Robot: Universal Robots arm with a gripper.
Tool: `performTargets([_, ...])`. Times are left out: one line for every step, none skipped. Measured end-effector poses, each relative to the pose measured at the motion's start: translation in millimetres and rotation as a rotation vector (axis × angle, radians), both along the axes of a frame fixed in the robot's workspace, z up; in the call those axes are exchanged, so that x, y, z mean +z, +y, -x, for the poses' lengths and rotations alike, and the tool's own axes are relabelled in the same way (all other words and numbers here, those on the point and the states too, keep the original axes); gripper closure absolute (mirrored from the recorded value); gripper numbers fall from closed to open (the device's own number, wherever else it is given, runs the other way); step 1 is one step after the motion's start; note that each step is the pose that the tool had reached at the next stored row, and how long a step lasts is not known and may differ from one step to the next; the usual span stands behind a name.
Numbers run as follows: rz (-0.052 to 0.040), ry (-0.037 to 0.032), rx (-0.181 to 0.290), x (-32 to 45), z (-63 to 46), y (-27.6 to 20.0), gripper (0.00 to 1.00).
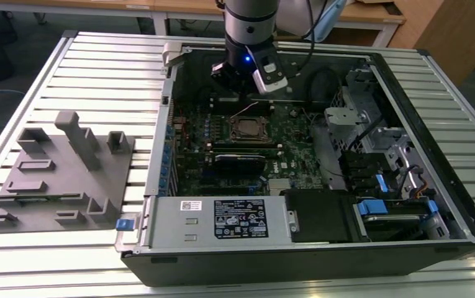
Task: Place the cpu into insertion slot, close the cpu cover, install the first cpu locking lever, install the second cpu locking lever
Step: 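Install the first cpu locking lever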
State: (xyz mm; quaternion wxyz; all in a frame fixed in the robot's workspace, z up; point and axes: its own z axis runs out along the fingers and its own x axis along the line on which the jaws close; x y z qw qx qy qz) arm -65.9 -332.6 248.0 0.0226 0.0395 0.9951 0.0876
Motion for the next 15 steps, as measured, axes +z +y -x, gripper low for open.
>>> performTargets([-0.0001,0.0000,0.000,-0.3,-0.5,0.0,0.90])
performTargets([-0.0002,0.0000,0.000,-0.6,-1.0,0.0,0.90])
performTargets([-0.0001,0.0000,0.000,-1.0,-1.7,0.0,0.90])
performTargets([-0.0003,-0.0001,0.000,-1.8,-2.5,0.0,0.90])
performTargets([-0.0002,-0.0001,0.000,-2.7,-3.1,0.0,0.90])
performTargets([-0.0001,0.0000,0.000,-3.7,-3.6,0.3,0.90])
performTargets([0.0001,0.0001,0.000,-4.7,-3.9,0.9,0.90])
performTargets([0.0001,0.0000,0.000,-5.8,-4.3,1.6,0.90])
performTargets([0.0000,0.0001,0.000,-6.8,-4.5,2.7,0.90])
performTargets([0.0000,0.0000,0.000,-7.7,-4.6,4.2,0.90])
performTargets([0.0000,0.0000,0.000,-8.5,-4.7,5.5,0.90])
performTargets([0.0000,0.0000,0.000,-9.3,-4.9,6.3,0.90])
performTargets([0.0000,0.0000,0.000,-10.2,-5.2,7.1,0.90])
performTargets([-0.0001,0.0000,0.000,-11.4,-5.7,8.1,0.90])
performTargets([-0.0002,-0.0001,0.000,-12.6,-6.0,8.8,0.90])
